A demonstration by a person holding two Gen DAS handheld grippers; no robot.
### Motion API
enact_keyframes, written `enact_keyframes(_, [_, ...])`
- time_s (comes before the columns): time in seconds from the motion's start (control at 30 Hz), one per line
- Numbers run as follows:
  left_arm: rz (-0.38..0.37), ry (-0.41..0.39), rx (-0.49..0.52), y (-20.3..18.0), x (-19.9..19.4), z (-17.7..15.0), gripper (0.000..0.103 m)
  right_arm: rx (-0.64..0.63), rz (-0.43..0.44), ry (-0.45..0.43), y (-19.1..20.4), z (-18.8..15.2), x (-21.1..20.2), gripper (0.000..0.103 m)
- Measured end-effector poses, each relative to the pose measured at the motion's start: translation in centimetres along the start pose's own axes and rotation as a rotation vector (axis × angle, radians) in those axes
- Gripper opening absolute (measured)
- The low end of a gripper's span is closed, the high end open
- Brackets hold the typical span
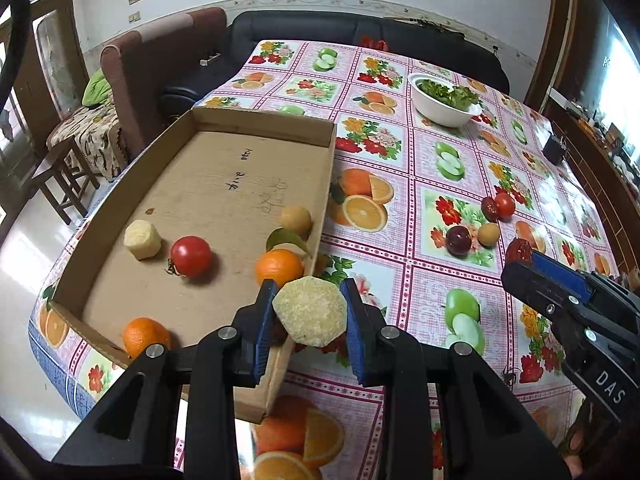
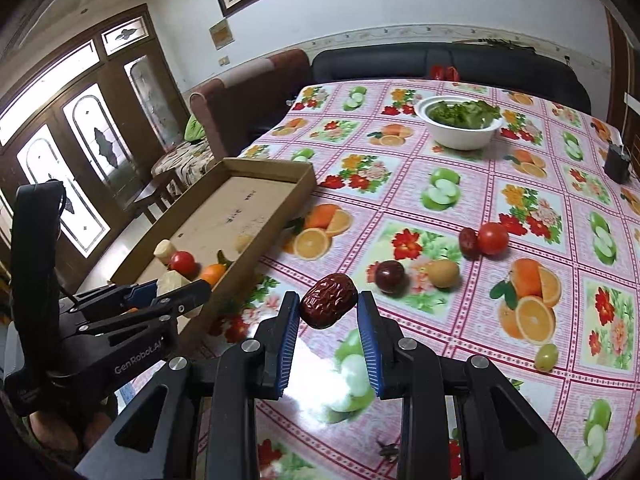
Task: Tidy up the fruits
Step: 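Carry the yellow chunk and red date in both tools into the box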
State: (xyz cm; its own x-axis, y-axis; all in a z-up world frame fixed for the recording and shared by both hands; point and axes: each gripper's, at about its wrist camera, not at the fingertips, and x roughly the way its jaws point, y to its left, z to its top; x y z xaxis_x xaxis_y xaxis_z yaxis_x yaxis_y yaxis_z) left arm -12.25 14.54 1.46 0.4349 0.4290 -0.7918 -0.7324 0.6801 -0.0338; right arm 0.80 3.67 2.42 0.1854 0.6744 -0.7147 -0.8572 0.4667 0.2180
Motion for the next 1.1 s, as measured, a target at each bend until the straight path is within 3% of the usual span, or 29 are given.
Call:
enact_keyframes(0.73, [-0.003, 0.003, -0.036, 2.1, 0.0, 0.3, 0.029, -0.022, 0.037, 0.024, 2.1, 0.4, 1.0, 0.03])
enact_keyframes(1.1, [0.07, -0.022, -0.162, 10.1, 1.4, 4.4, 0.029, -0.046, 0.106, 0.061, 4.6, 2.4, 4.5, 0.03])
